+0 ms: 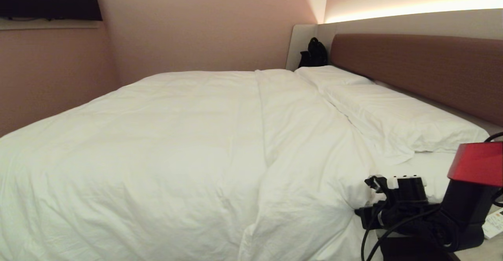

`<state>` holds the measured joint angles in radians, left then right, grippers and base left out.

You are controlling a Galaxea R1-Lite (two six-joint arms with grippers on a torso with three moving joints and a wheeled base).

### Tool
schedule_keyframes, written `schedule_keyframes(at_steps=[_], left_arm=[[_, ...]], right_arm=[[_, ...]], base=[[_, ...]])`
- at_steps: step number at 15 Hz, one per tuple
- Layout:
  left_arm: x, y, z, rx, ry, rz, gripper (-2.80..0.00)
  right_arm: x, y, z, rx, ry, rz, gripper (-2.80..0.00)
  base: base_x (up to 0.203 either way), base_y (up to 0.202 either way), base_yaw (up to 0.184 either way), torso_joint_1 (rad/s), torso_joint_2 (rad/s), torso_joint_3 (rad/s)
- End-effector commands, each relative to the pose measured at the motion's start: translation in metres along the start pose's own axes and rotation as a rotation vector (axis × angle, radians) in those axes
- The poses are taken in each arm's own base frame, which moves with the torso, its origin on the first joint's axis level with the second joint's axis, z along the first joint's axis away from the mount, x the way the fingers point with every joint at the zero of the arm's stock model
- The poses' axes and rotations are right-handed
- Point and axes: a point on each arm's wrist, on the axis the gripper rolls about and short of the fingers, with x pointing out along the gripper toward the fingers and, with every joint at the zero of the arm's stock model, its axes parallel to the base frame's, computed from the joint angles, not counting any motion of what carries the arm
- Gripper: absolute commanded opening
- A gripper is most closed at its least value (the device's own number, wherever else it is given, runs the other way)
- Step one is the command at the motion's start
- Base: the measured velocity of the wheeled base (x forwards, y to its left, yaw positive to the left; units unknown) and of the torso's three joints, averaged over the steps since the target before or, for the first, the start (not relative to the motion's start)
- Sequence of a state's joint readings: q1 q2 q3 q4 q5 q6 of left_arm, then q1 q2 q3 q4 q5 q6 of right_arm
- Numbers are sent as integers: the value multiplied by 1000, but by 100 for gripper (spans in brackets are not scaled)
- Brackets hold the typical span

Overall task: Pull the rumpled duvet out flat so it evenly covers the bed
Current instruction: Flatten the corners of the folded blanket

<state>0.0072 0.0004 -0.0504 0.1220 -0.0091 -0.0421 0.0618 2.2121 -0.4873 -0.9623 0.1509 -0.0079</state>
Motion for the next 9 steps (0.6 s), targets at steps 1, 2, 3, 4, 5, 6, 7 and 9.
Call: schedule_keyframes(at_steps=[1, 2, 3, 4, 5, 6, 7, 9], left_arm=[[0, 0, 0, -1, 2, 0, -280], [0, 0, 0, 1, 2, 0, -280], [0, 0, 0, 1, 2, 0, -280], [0, 0, 0, -1, 2, 0, -280], [0, 0, 0, -1, 2, 0, -280], [0, 0, 0, -1, 2, 0, -280], [0, 0, 0, -1, 2, 0, -280], [0, 0, 0, 1, 2, 0, -280]], right_arm=[[-27, -4, 10, -1, -48, -35, -280], [-37, -8, 9, 3, -33, -64, -280], [-44, -10, 8, 8, -16, -83, -280], [-52, -13, 7, 16, 1, -98, -280], [-62, -15, 8, 24, 5, -111, -280], [-70, -18, 6, 29, 26, -124, -280], [-79, -21, 4, 29, 46, -137, -280], [-91, -27, -1, 37, 77, -158, -280]], base=[[0, 0, 0, 0, 0, 0], [0, 0, 0, 0, 0, 0], [0, 0, 0, 0, 0, 0], [0, 0, 0, 0, 0, 0], [0, 0, 0, 0, 0, 0], [0, 0, 0, 0, 0, 0], [0, 0, 0, 0, 0, 0], [0, 0, 0, 0, 0, 0]])
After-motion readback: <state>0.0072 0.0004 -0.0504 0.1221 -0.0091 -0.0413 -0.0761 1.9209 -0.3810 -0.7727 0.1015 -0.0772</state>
